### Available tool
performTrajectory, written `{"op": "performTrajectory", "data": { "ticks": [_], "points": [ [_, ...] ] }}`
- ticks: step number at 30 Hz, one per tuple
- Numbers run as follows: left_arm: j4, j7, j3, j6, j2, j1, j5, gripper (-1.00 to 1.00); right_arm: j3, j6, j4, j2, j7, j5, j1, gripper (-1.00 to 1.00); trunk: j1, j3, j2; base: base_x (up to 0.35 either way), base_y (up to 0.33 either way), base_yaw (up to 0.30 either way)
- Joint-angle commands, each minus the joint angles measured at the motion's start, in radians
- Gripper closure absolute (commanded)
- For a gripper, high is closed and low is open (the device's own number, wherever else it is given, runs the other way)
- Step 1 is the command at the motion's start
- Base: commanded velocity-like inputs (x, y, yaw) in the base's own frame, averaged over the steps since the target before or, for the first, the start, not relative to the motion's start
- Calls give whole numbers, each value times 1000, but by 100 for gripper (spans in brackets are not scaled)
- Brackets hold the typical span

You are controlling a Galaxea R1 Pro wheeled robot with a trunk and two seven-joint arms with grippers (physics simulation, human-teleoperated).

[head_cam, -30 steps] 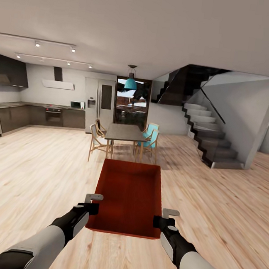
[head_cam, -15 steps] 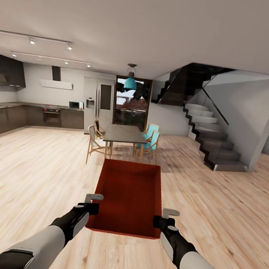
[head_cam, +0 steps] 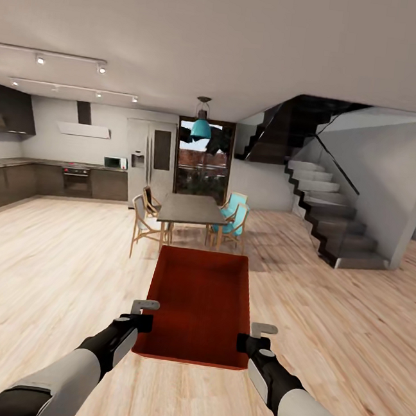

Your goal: Move the two storage containers from the living room to the garage. In the garage, place one container on the floor and stack the other container on top of it (either order is fine).

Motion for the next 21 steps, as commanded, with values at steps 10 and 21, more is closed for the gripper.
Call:
{"op": "performTrajectory", "data": {
  "ticks": [10,21],
  "points": [
    [-8,12,7,6,9,0,-25,100,-6,-1,3,-2,-16,-11,0,100,1,0,-1,322,0,0],
    [-8,12,7,6,9,0,-25,100,-7,3,3,-2,-14,-11,0,100,1,0,-1,322,0,-202]
  ]
}}
